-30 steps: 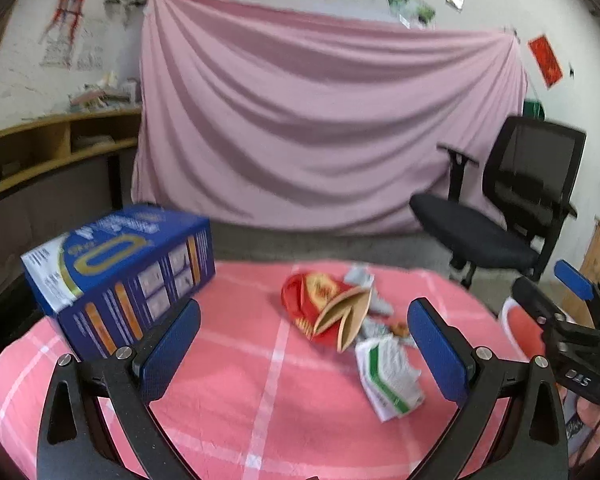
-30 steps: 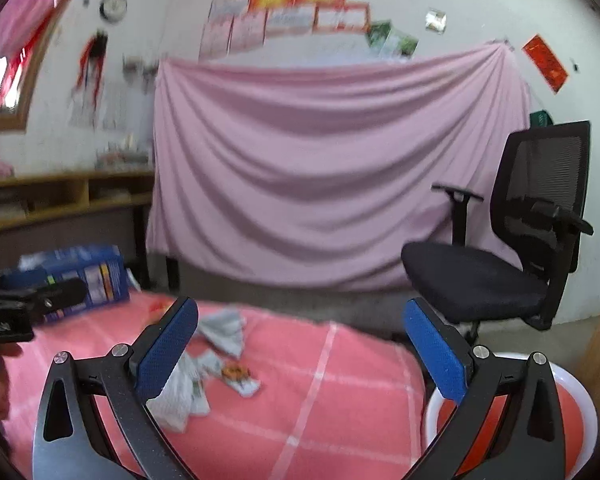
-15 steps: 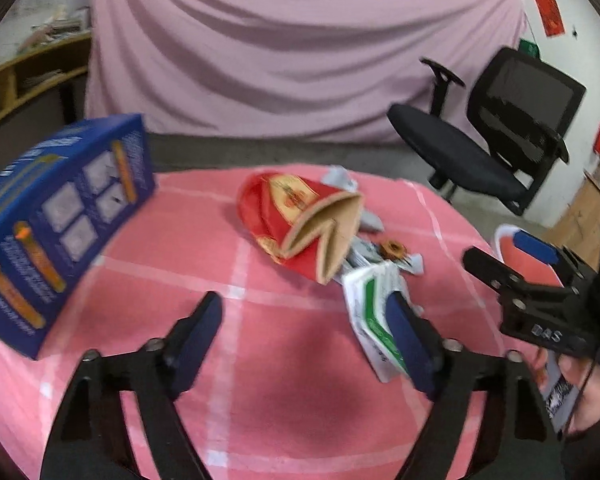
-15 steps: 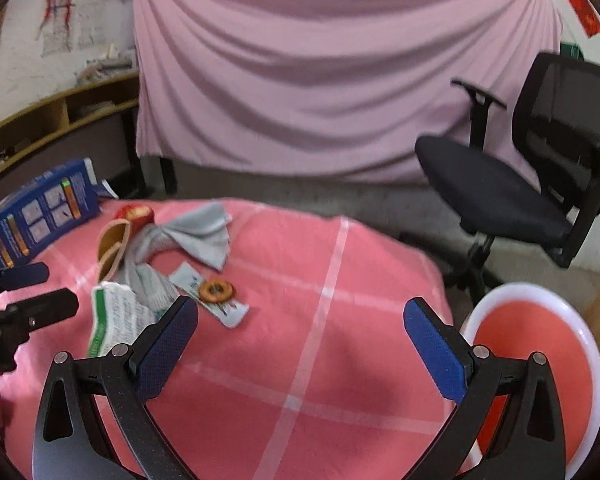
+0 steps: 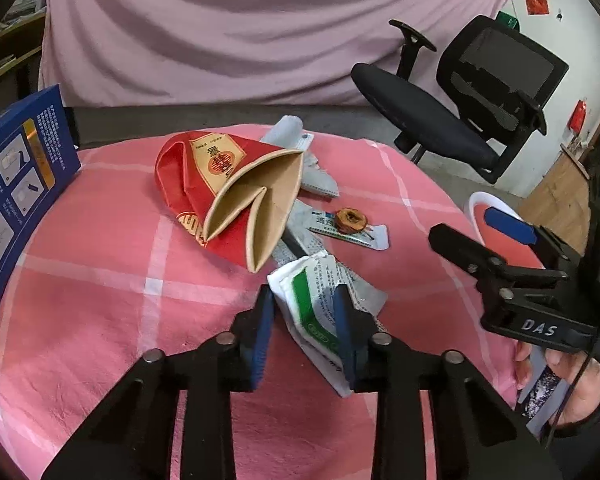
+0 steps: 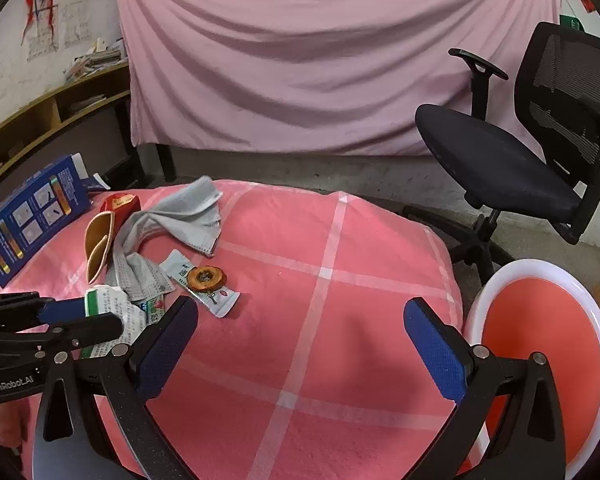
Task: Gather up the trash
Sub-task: 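Grasp the white-green paper packet with the left gripper while the right gripper grasps the white sachet, then lift the packet and sachet off the table with both grippers, then carry the packet and sachet over the bucket and open both grippers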
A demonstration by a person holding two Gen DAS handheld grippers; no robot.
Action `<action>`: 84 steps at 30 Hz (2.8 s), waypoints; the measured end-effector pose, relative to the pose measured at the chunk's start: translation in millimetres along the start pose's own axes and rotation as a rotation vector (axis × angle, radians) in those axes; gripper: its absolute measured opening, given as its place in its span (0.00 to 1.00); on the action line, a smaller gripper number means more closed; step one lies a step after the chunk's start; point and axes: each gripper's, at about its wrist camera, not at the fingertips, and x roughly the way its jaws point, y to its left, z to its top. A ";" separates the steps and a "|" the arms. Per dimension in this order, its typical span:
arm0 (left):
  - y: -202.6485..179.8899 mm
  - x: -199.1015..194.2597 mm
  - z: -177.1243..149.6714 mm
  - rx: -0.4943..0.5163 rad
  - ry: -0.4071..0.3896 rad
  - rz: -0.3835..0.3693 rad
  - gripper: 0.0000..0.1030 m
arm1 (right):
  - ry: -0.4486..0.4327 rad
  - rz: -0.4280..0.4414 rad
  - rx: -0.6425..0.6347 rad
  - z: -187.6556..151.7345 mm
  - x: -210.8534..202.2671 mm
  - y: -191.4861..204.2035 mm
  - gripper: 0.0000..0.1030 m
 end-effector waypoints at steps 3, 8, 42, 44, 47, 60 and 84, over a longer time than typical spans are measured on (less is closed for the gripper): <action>2.4 -4.9 -2.5 -0.011 -0.007 -0.012 0.18 | 0.012 0.007 -0.015 -0.2 1.7 2.4 1.00; 9.9 -19.6 -9.9 -0.057 -0.048 0.034 0.16 | 0.037 0.038 -0.051 -1.1 6.0 9.8 1.00; 0.9 -56.3 -42.2 0.023 -0.201 0.234 0.11 | 0.117 0.319 -0.248 -19.4 0.4 67.6 0.07; -2.3 -57.7 -44.8 0.028 -0.215 0.231 0.10 | 0.102 0.315 -0.245 -18.4 -2.8 68.5 0.06; -5.4 -59.0 -47.8 0.029 -0.226 0.228 0.09 | 0.093 0.327 -0.233 -20.4 -6.9 66.4 0.06; 7.4 -54.7 -47.8 -0.052 -0.175 0.224 0.09 | 0.147 0.297 -0.249 -19.9 6.8 72.7 0.48; -23.5 -84.7 -65.1 0.078 -0.383 0.350 0.06 | -0.207 0.217 -0.140 -21.9 -59.4 41.0 0.20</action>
